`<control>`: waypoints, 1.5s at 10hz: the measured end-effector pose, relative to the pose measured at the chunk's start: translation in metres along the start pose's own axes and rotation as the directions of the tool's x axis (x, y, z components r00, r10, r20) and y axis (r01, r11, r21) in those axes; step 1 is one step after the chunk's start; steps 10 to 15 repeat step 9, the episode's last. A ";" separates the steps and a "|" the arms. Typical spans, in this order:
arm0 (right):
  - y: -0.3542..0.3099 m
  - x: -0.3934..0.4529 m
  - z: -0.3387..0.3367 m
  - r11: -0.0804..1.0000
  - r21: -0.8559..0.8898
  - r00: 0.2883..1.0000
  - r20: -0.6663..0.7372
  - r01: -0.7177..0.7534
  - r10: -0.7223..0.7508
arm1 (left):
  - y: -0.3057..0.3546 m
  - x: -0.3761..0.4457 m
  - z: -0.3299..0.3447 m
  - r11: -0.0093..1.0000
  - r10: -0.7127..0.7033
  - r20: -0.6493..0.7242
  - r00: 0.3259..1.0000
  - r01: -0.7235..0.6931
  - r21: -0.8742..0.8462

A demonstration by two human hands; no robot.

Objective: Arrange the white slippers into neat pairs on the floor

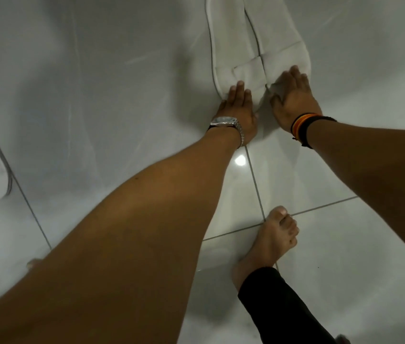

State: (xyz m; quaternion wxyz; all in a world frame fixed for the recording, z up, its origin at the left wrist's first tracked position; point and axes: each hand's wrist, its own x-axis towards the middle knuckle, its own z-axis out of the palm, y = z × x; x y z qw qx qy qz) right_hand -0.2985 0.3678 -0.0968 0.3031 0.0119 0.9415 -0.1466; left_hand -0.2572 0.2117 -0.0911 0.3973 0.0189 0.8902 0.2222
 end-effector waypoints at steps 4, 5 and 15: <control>0.030 0.022 -0.015 0.999 0.031 0.999 -0.037 0.017 -0.015 | 0.020 0.020 0.002 0.996 0.067 0.033 0.997 -0.069 0.065; 0.032 0.028 -0.023 1.000 0.029 1.000 -0.029 0.000 0.001 | 0.020 0.024 0.000 0.994 0.090 0.018 0.996 -0.091 0.068; 0.013 -0.098 0.043 0.958 0.205 0.979 -0.007 -0.200 0.205 | -0.008 -0.039 -0.018 0.996 0.083 -0.247 0.965 -0.076 0.040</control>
